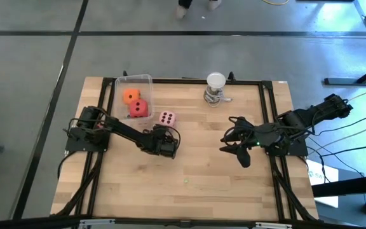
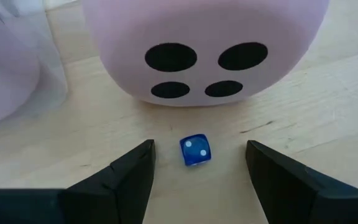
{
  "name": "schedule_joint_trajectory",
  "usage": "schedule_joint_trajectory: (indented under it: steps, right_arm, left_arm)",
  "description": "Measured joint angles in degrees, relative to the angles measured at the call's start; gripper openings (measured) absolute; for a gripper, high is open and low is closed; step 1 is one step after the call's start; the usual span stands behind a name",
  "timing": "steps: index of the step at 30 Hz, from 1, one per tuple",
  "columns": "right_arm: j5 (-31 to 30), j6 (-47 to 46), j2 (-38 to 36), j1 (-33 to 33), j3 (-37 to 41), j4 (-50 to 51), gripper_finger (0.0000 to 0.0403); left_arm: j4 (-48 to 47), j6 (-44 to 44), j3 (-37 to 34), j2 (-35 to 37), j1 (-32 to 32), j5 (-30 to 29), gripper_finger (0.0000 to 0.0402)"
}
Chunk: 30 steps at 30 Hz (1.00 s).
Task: Pick & Place Dice
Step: Put the small blue dice into the transparent bin
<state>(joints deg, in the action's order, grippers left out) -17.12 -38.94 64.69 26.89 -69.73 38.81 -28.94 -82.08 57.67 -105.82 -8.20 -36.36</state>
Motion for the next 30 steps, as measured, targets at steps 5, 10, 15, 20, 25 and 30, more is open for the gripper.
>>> schedule_joint_trajectory:
  steps: [5,10,15,20,25,30]
  right_arm:
    - [0.1,-0.1,0.0,0.0,0.0,-0.1,0.019]
    - [0.1,-0.1,0.0,0.0,0.0,-0.2,0.019]
    - [0.1,-0.2,0.0,0.0,0.0,-0.2,0.019]
    - [0.2,-0.6,0.0,0.0,0.0,-0.2,0.019]
    - [0.2,-1.1,0.0,0.2,0.0,-0.2,0.019]
    - [0.2,-1.1,0.0,1.0,0.0,-0.2,0.019]
  left_arm:
    - [0.2,0.3,0.0,0.0,0.1,-0.3,0.0246]
    - [0.3,0.5,0.0,0.0,0.1,0.7,0.023]
    - [0.5,0.5,0.0,0.0,0.1,1.6,0.0174]
    - [1.0,1.4,0.0,0.0,0.1,2.6,0.0094]
    - [1.0,3.9,0.0,0.0,0.2,5.4,0.0017]
    - [0.9,4.3,0.0,0.0,0.2,6.6,0.0012]
